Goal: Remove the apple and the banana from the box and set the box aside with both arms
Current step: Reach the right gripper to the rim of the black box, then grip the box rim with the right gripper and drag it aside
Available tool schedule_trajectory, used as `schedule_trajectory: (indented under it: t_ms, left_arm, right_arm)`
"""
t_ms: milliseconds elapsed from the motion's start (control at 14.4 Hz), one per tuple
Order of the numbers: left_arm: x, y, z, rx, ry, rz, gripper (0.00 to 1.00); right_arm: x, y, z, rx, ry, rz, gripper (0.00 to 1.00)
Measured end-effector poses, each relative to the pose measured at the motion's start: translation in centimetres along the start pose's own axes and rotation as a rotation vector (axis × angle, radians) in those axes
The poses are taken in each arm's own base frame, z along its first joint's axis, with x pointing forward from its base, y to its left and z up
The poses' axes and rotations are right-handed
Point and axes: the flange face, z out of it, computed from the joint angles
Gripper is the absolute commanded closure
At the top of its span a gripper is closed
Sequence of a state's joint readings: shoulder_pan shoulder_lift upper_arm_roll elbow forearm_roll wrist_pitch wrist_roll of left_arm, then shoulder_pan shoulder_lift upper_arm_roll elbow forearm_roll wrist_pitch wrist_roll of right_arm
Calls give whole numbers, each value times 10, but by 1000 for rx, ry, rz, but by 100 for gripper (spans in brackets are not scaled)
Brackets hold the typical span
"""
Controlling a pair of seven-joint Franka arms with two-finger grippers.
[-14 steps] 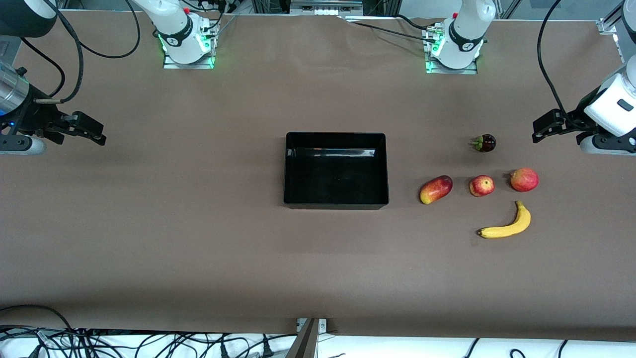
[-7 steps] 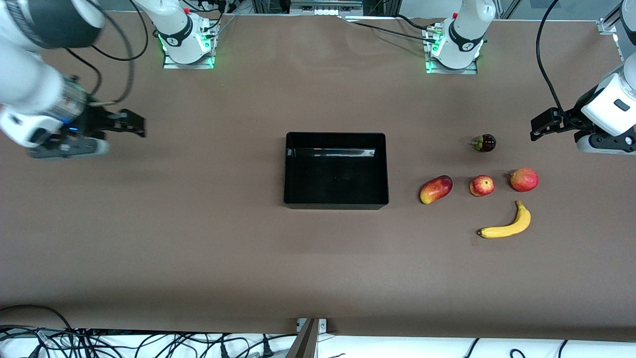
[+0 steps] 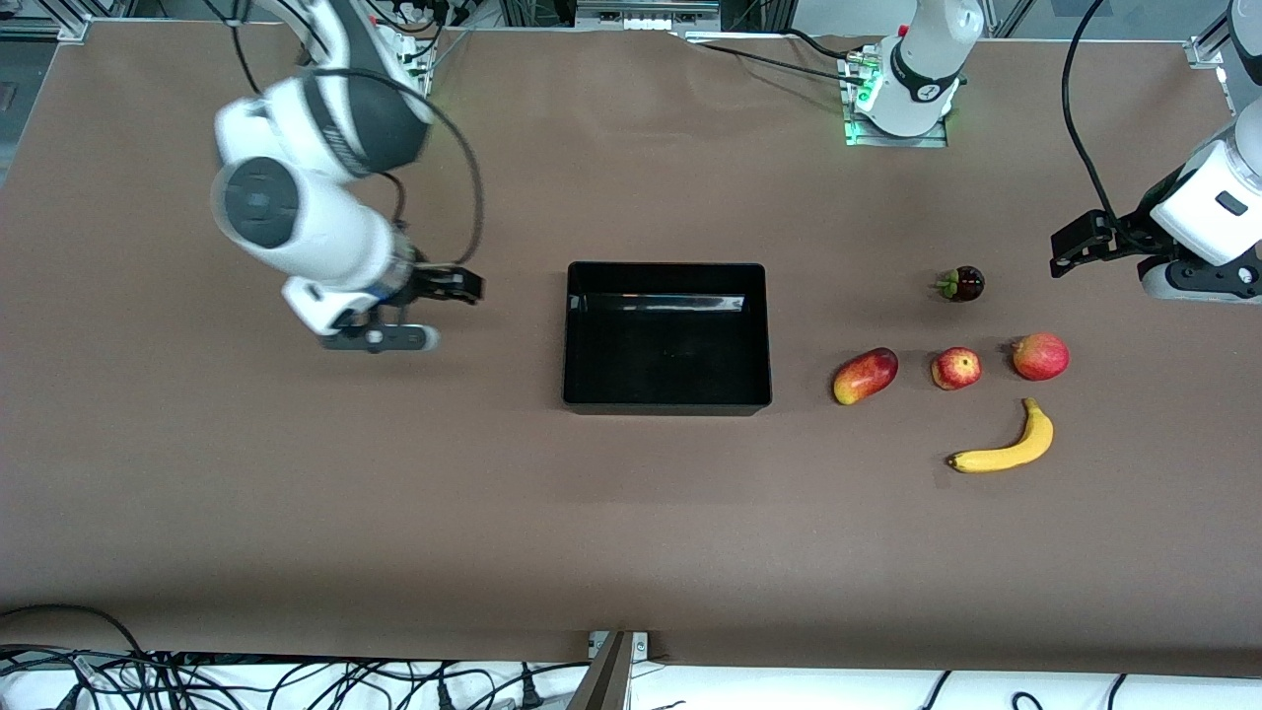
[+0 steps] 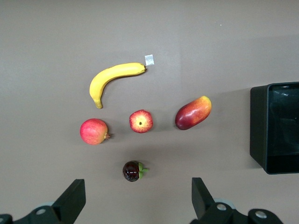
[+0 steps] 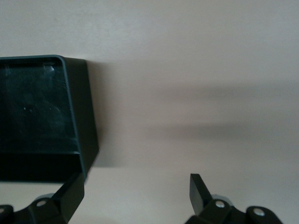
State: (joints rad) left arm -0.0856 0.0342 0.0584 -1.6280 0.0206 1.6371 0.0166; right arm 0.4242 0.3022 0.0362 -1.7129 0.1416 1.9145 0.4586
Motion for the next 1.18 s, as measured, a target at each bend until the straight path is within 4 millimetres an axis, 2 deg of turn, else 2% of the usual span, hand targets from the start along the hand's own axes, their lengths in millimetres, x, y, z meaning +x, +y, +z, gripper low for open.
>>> schedule_trajectory:
  t_ms: [208, 415, 554, 623, 761, 1038, 1176]
  left_arm:
    - [0, 0, 0, 0, 0, -4, 0]
    - [-1, -2, 1, 0, -8, -9, 0]
    - [-1, -2, 1, 0, -11, -10, 0]
    - [-1, -3, 1, 0, -11, -10, 0]
    - [-1, -2, 1, 0, -12, -10, 0]
    - [-1, -2, 1, 0, -12, -10, 0]
    - [-2, -1, 1, 0, -18, -7, 0]
  right_arm:
    - [-20, -46, 60, 5, 35, 55, 0]
    - [-35, -85, 109, 8, 54, 84, 1]
    - [-40, -100, 138, 6, 57, 97, 11]
    - [-41, -104, 150, 4, 57, 104, 19]
    - [-42, -107, 170, -2, 55, 109, 44]
    - [-39, -105, 184, -12, 49, 113, 100]
    - [-39, -104, 184, -13, 50, 115, 100]
